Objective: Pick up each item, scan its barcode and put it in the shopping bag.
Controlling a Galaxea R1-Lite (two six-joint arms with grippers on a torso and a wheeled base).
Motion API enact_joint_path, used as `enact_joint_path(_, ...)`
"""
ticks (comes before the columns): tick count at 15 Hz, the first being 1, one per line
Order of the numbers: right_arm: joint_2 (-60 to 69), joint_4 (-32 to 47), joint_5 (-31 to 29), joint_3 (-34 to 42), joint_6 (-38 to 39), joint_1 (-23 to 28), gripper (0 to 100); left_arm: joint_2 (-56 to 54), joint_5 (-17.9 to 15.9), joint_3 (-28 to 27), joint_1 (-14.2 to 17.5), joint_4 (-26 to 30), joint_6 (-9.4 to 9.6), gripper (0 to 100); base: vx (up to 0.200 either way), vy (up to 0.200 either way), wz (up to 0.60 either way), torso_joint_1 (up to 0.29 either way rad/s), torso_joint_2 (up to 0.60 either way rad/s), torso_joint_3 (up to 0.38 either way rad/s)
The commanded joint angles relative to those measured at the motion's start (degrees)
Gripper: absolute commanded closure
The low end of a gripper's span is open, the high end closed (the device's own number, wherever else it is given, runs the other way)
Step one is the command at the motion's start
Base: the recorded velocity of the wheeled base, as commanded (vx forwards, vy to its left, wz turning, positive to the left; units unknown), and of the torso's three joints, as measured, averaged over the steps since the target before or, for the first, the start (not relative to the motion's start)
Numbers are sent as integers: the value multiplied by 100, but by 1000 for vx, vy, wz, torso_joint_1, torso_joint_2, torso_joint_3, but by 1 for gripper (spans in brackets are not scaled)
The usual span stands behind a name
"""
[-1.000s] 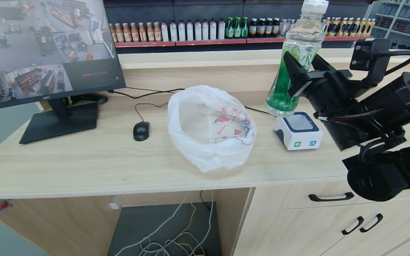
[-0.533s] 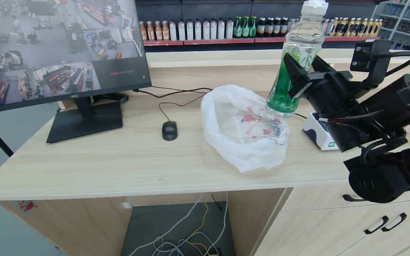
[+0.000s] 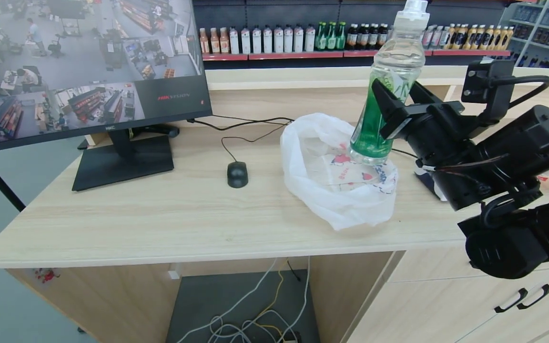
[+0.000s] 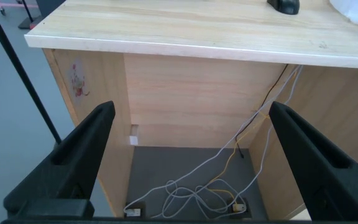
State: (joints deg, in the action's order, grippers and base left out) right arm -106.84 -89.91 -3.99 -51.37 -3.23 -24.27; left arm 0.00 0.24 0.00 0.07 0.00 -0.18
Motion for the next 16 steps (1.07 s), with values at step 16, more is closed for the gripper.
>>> enact_joint_path(16, -1603, 1063, 12, -2044, 7, -51, 100, 0, 2, 0, 1, 0, -8, 0, 0, 0, 0, 0, 0, 0)
